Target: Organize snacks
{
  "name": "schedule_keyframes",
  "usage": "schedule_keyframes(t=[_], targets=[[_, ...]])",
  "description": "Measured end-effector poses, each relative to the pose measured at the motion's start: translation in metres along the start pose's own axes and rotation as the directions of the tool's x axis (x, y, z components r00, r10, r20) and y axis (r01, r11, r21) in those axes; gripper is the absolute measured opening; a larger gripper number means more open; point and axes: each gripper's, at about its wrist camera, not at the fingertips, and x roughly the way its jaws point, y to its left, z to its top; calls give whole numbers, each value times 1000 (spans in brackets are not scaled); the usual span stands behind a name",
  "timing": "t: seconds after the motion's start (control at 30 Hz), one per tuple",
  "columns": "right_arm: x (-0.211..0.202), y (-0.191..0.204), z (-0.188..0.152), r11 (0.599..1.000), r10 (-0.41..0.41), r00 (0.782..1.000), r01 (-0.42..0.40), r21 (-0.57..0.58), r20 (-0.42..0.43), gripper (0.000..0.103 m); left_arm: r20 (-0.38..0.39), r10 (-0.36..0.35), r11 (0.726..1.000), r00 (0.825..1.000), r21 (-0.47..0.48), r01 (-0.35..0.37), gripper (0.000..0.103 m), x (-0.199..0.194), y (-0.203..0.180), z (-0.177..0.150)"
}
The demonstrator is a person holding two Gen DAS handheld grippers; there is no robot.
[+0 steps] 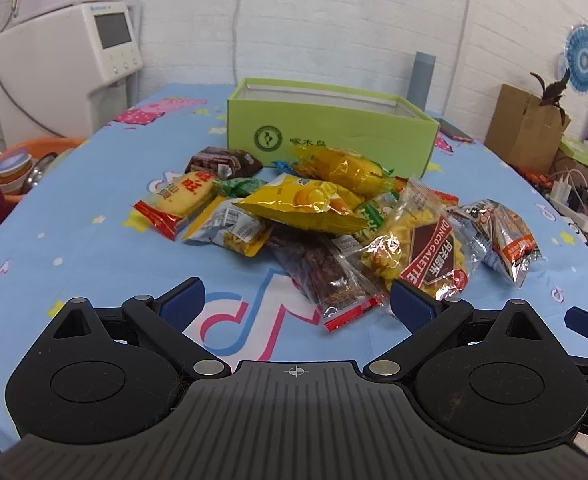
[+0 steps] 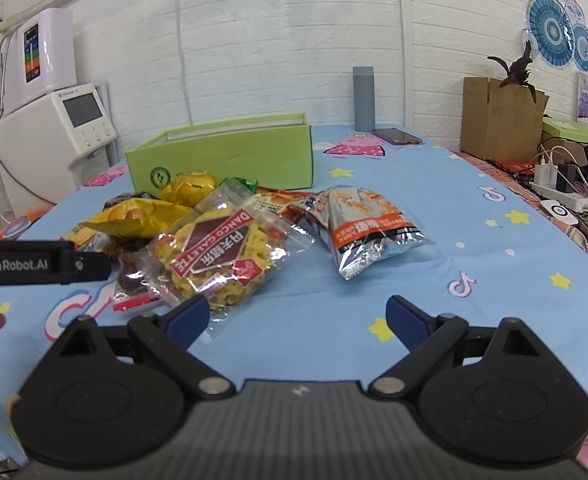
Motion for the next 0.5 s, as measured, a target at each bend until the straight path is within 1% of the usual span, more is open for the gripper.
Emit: schedule_keyframes(t=[0.13, 0.23, 0.33, 0.5], targets=[[7, 4, 0, 998, 67, 998, -67, -18, -5, 93, -16, 10, 1000, 1000, -3, -10, 91, 3, 10, 2], [15, 6, -1, 992, 121, 993, -121, -26, -15, 93, -19, -1, 1000, 1000, -21, 0, 90, 6, 14, 7], [22, 7, 0, 990, 134, 990, -135, -35, -32, 93, -17, 4, 1000, 1000, -15, -4, 90, 9, 10, 11], [27, 10, 6, 989, 134, 990, -137, -63, -50, 93, -9, -30, 999, 1000, 39, 30, 90, 14, -10, 22]])
